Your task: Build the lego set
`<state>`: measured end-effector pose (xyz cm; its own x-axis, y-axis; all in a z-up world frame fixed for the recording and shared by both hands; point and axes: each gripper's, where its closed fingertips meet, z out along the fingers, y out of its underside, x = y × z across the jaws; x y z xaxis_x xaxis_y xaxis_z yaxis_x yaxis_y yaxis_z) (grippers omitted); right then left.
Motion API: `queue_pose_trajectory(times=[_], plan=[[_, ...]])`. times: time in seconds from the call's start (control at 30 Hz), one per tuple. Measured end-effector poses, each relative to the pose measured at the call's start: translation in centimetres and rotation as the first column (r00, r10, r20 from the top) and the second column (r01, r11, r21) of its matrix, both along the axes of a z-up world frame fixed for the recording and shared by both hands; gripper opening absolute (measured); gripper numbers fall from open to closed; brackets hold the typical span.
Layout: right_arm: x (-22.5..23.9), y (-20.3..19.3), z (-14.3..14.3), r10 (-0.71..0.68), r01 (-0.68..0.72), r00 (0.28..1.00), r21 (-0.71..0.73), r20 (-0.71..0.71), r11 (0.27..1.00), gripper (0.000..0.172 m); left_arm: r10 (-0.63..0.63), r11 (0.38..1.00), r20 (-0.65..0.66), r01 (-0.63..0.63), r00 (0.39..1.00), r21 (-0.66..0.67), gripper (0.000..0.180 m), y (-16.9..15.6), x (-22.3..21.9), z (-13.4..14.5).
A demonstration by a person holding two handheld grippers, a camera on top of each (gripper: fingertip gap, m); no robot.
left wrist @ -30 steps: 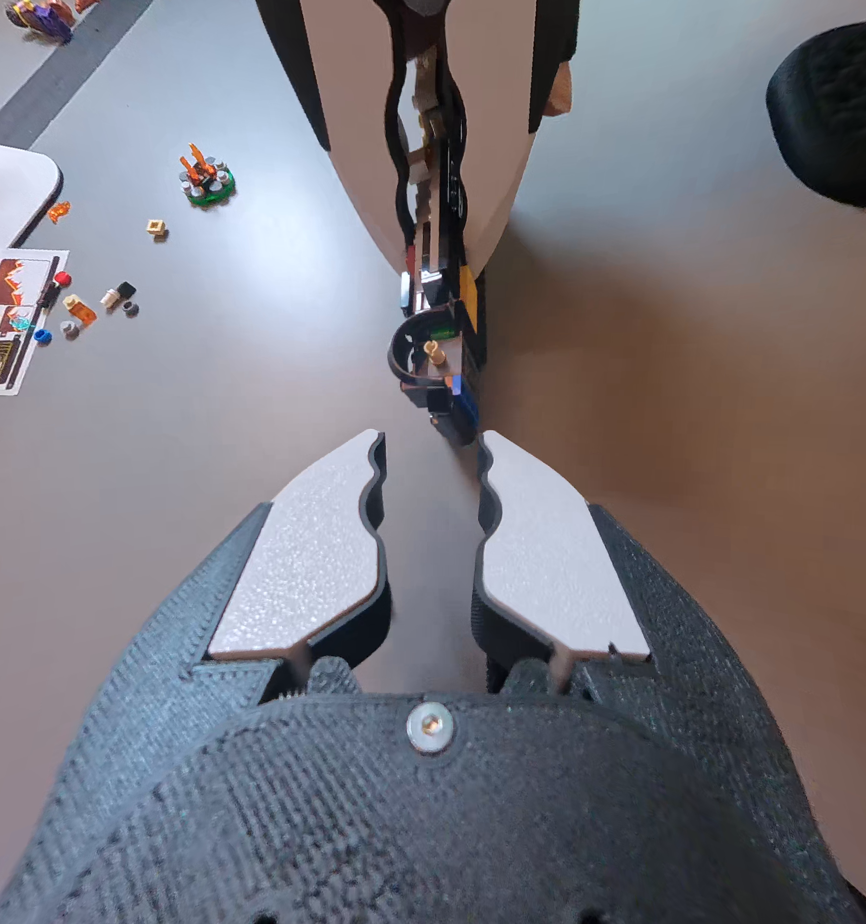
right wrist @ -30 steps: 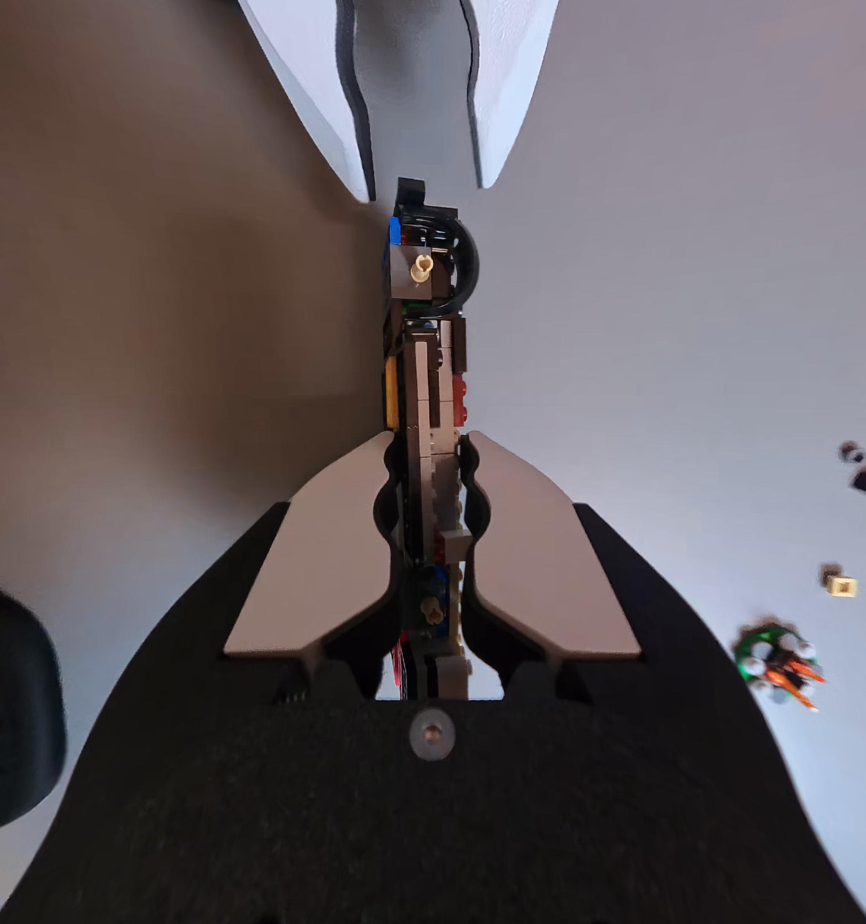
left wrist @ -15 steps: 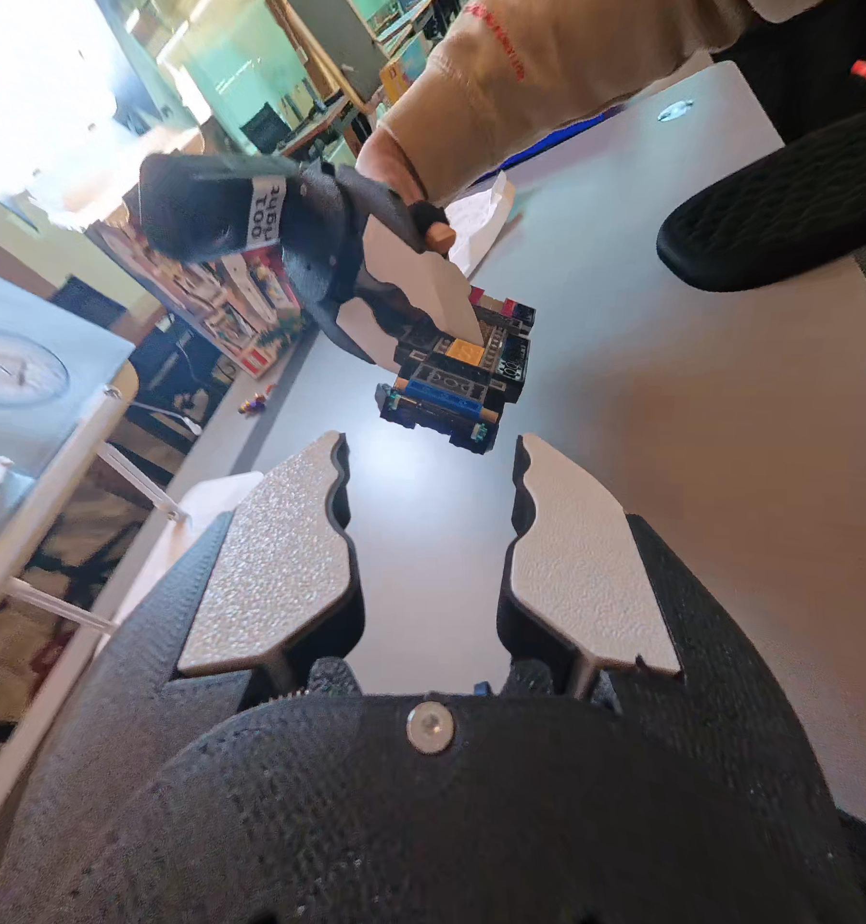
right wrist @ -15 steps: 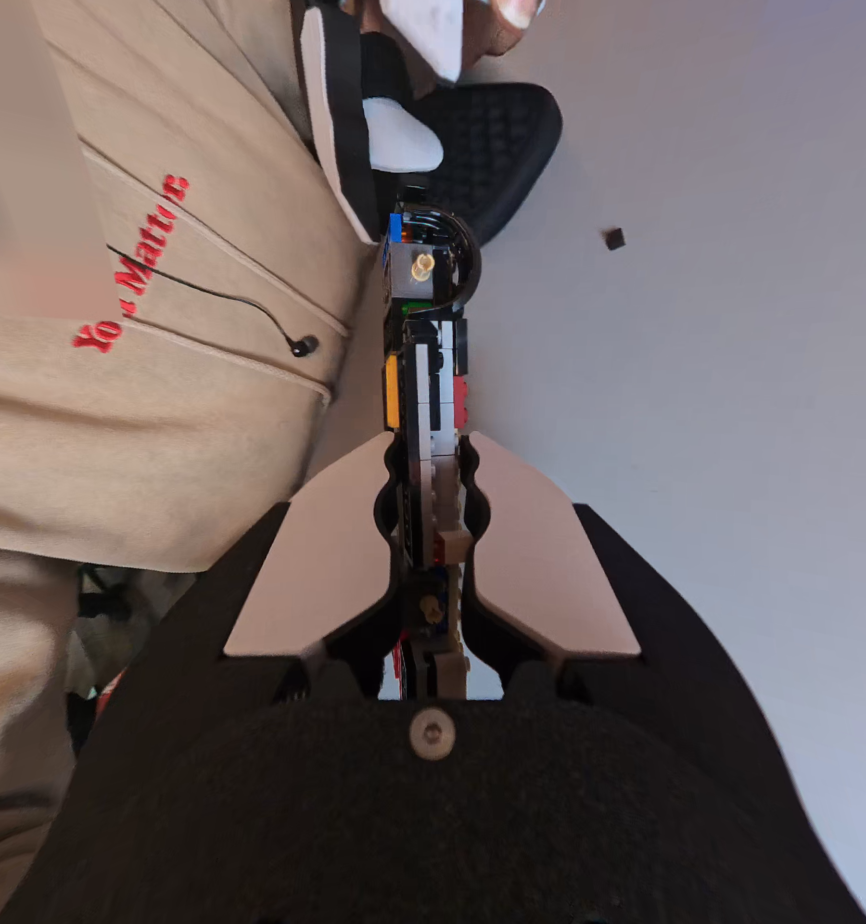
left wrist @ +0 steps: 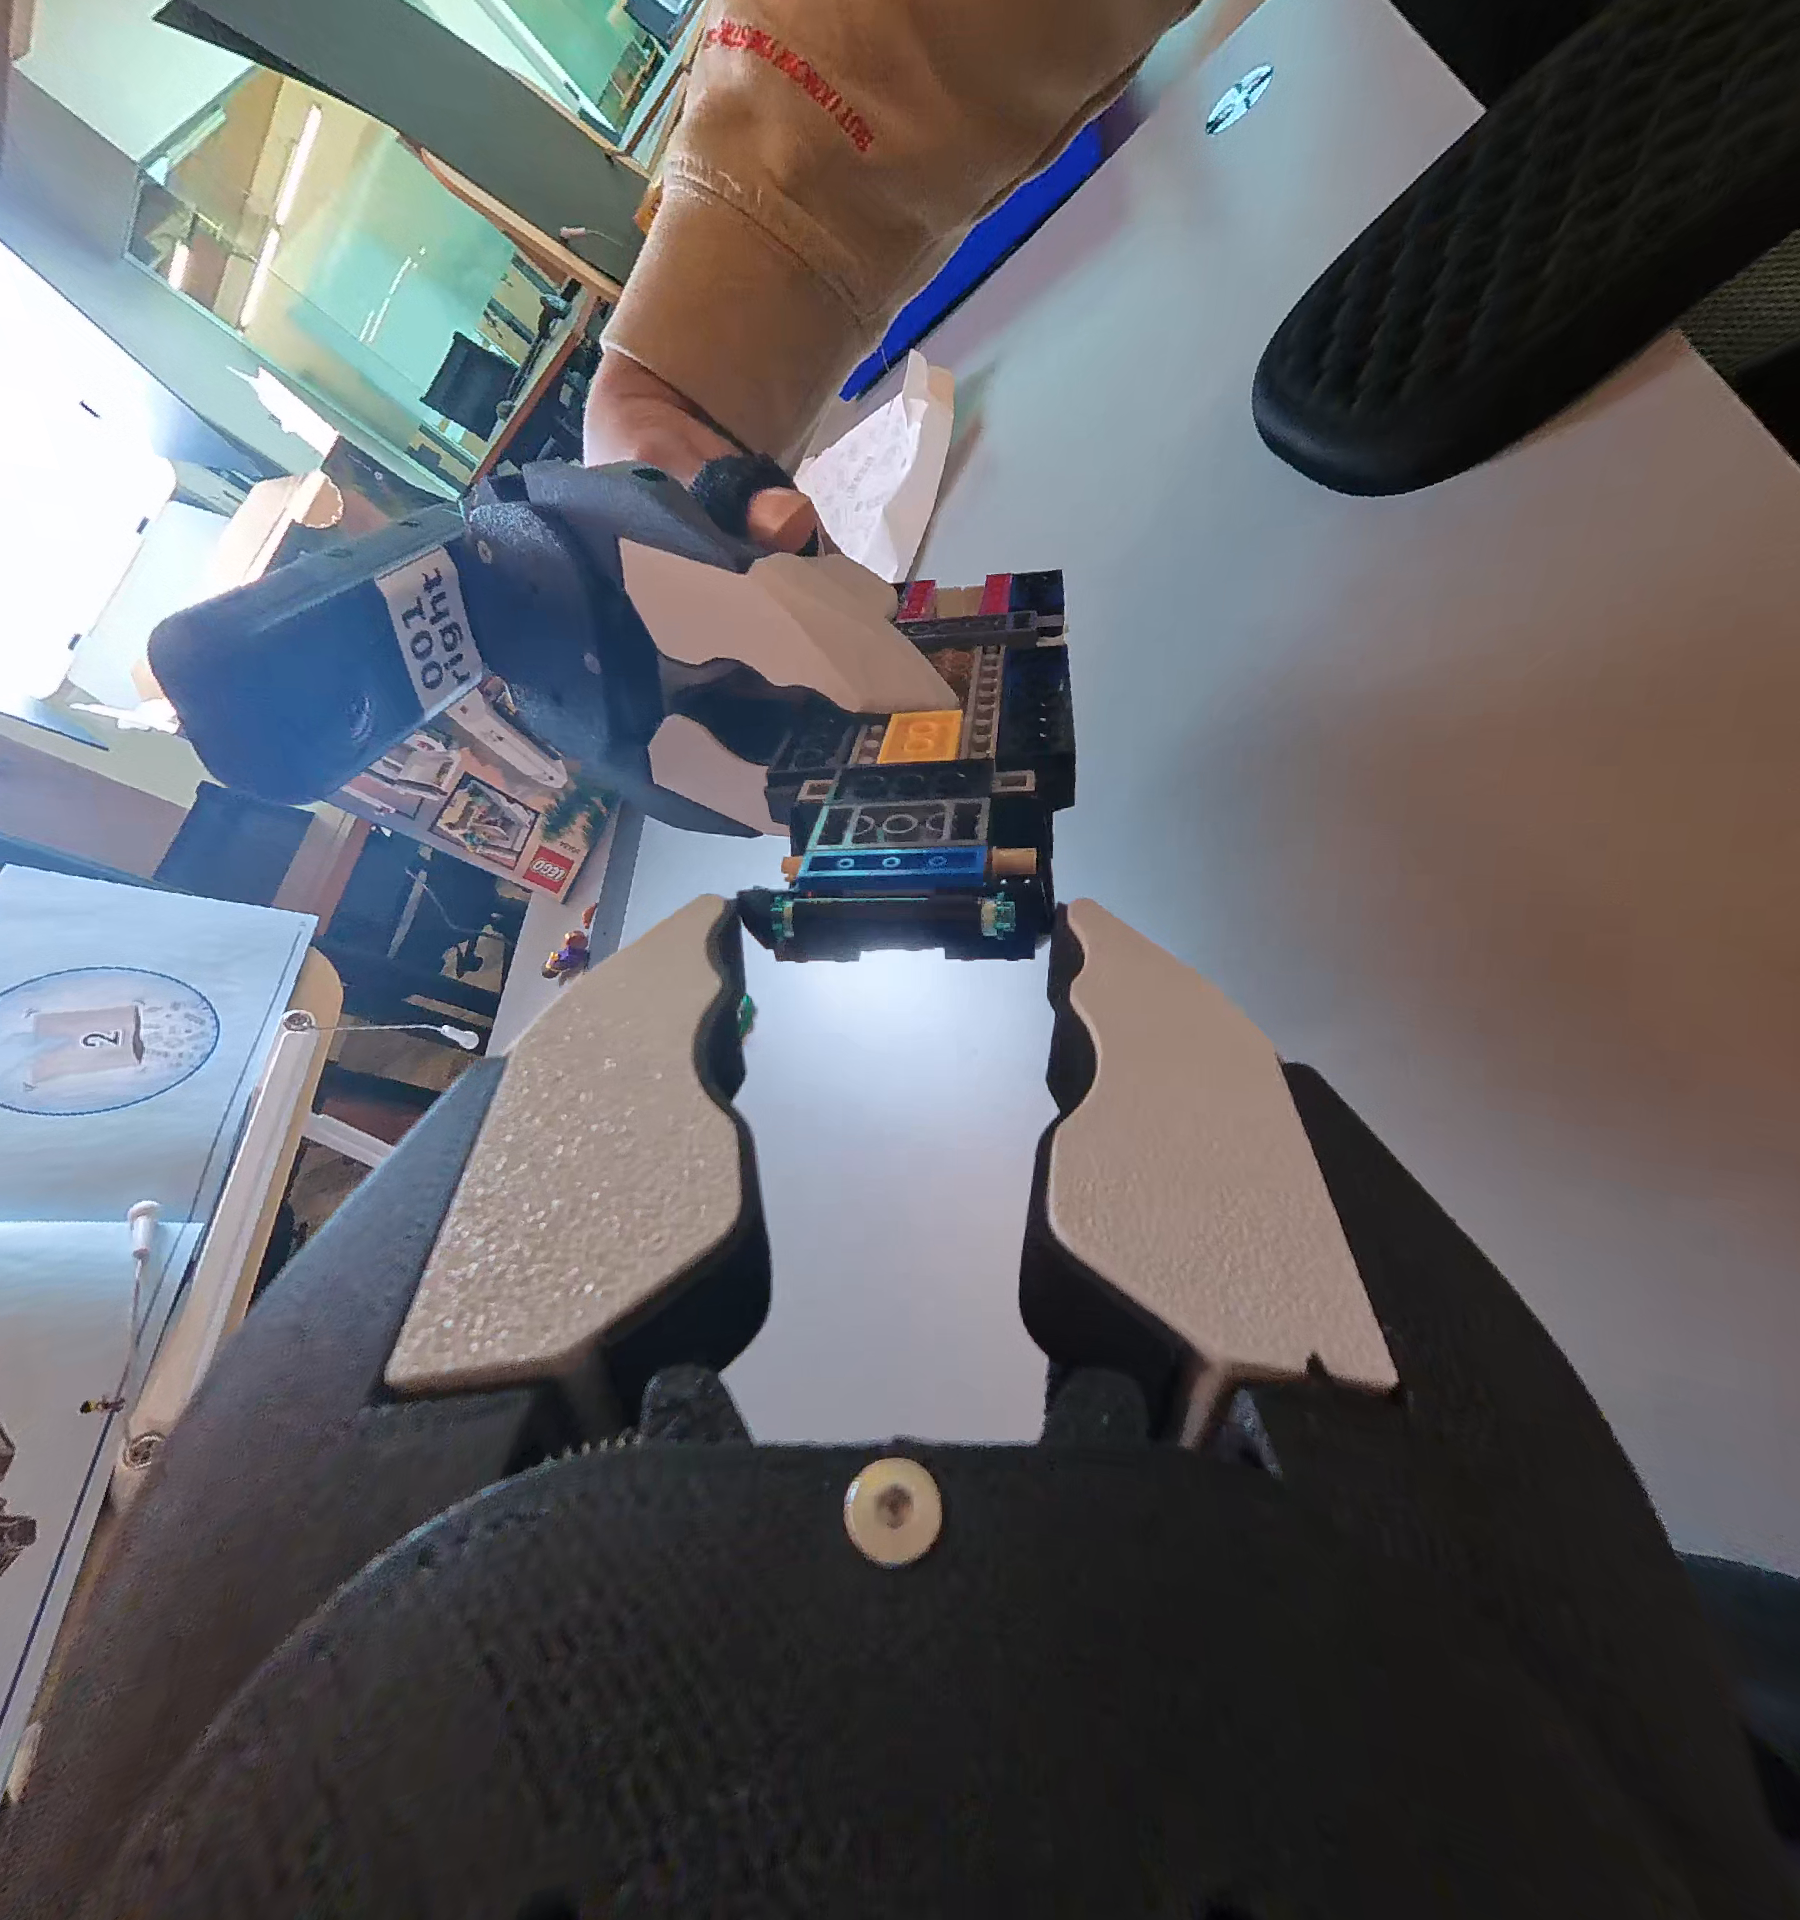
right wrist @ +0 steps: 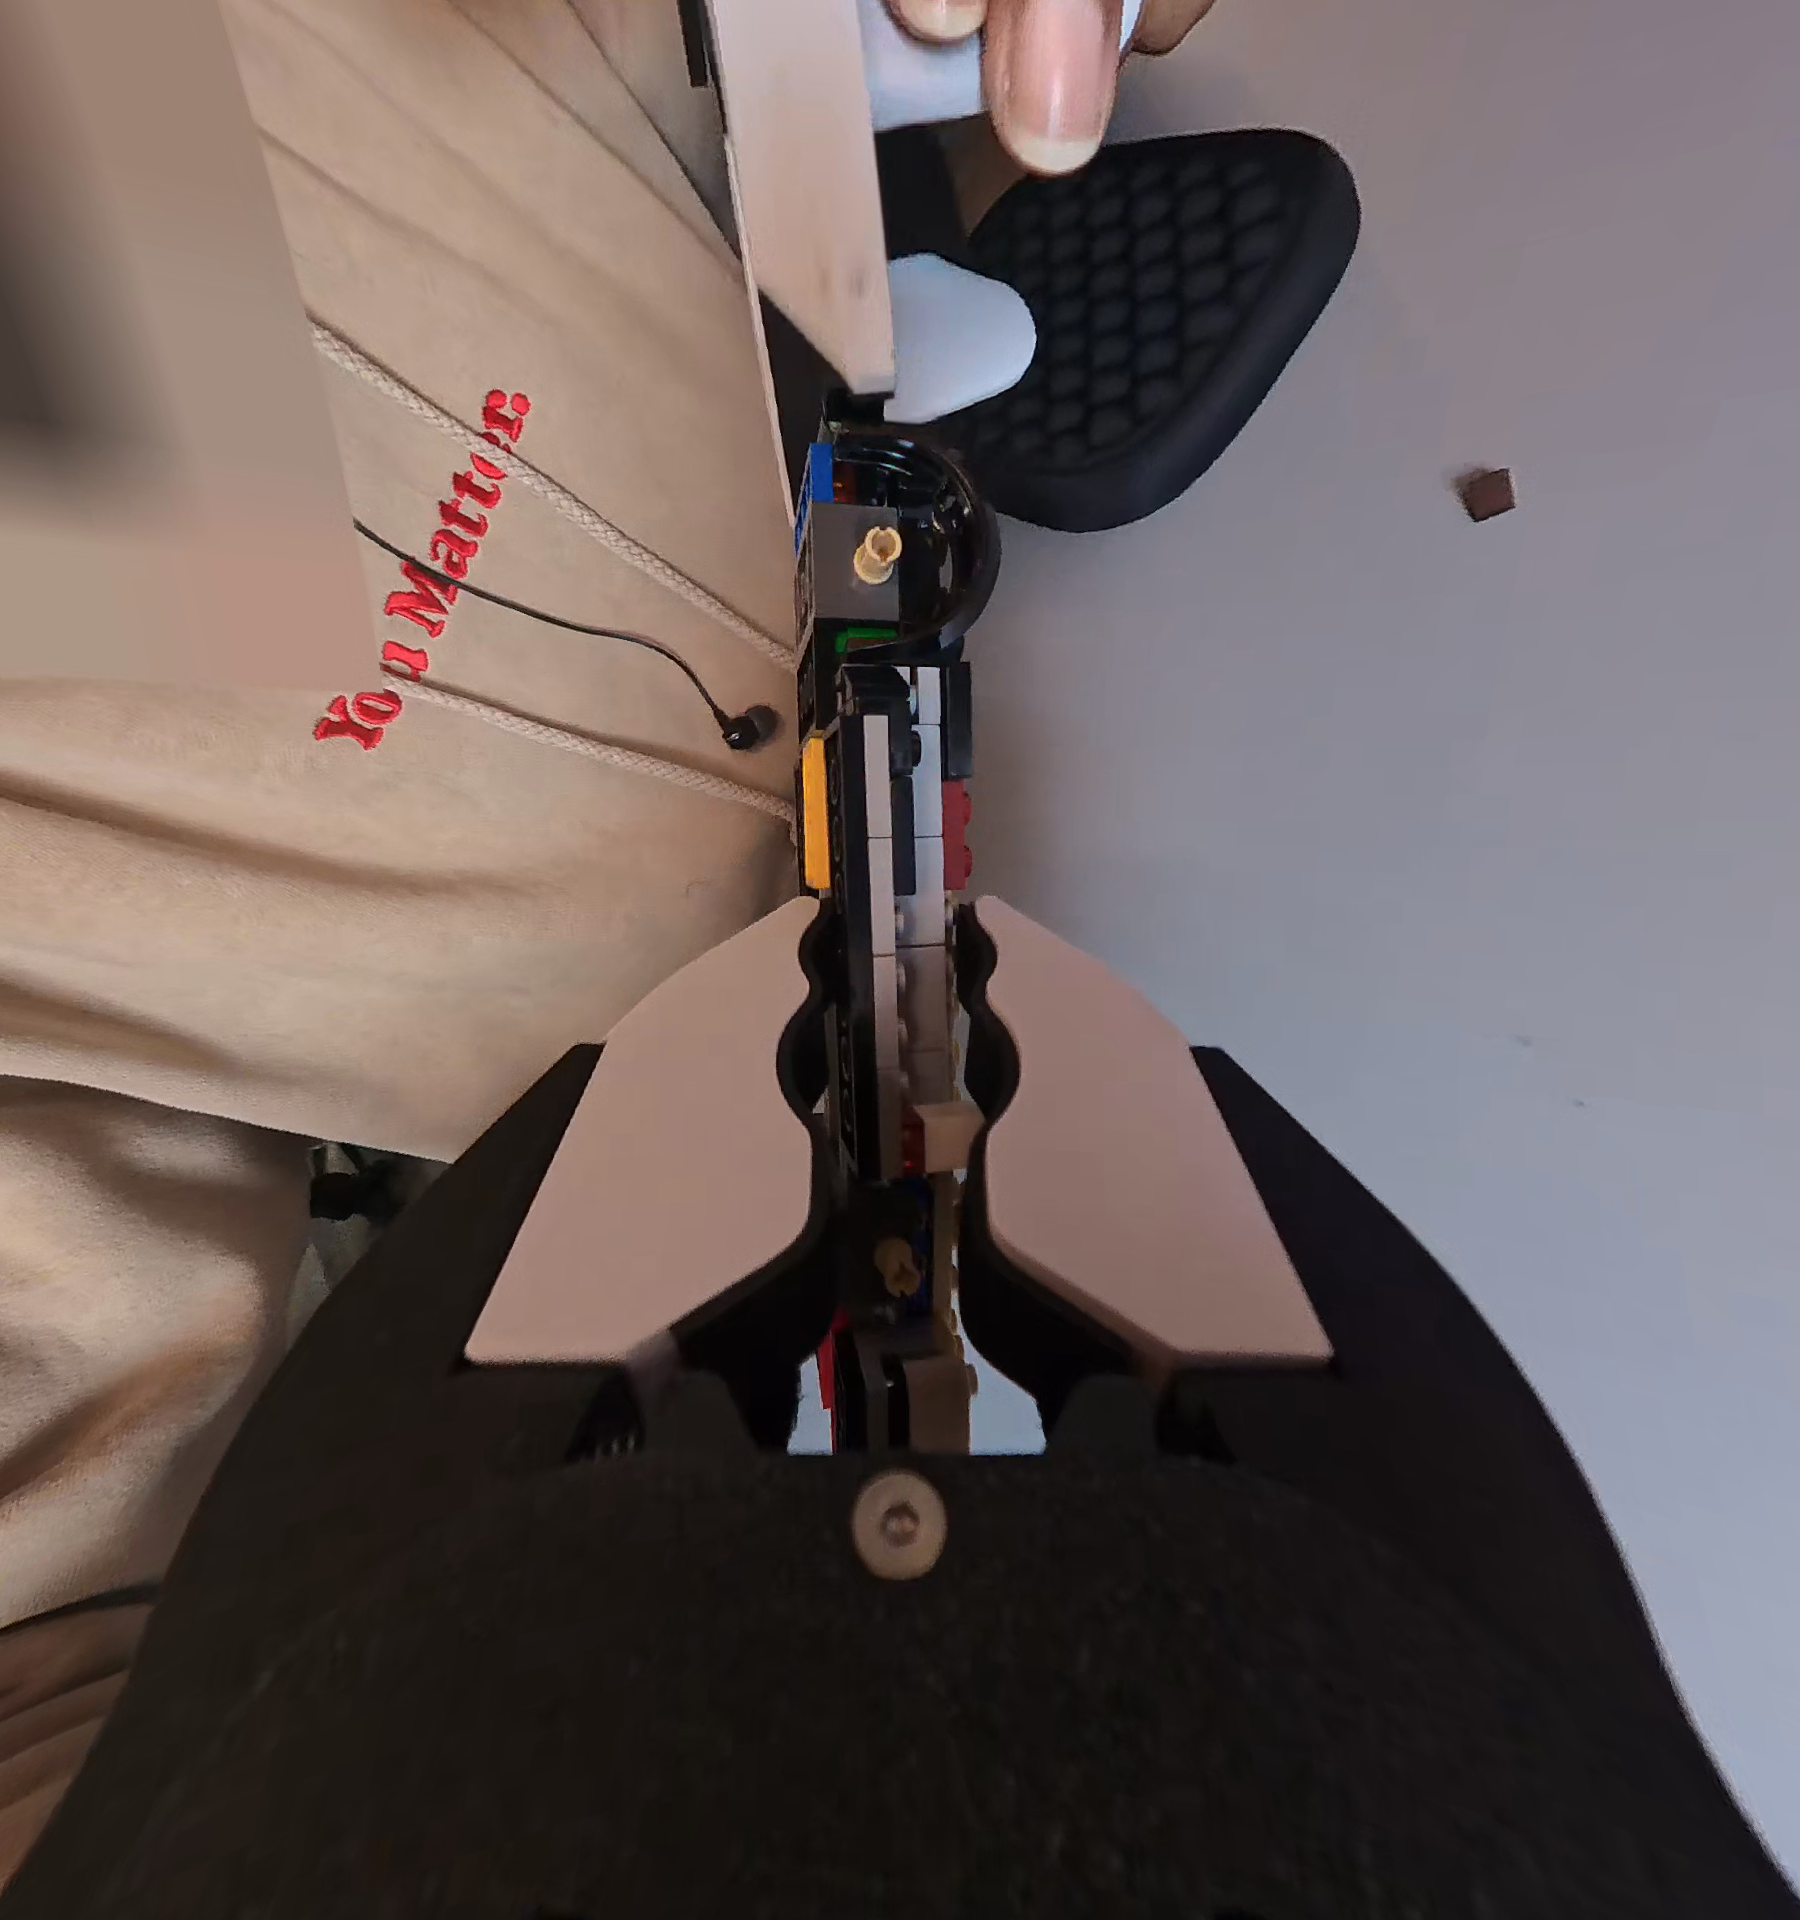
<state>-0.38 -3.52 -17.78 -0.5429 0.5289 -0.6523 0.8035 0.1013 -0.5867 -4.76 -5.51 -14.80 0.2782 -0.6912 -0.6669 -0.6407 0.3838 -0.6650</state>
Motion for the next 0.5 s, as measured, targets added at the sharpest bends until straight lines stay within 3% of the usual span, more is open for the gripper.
queue_pose_trajectory(times=[0.5], plan=[[0.21,-0.44,0.35,-0.010,0.010,1.000,-0.046,0.002,0.999,0.022,-0.001,1.000,0.078,0.003,0.997,-0.025,0.054,-0.53,0.37,0.10]])
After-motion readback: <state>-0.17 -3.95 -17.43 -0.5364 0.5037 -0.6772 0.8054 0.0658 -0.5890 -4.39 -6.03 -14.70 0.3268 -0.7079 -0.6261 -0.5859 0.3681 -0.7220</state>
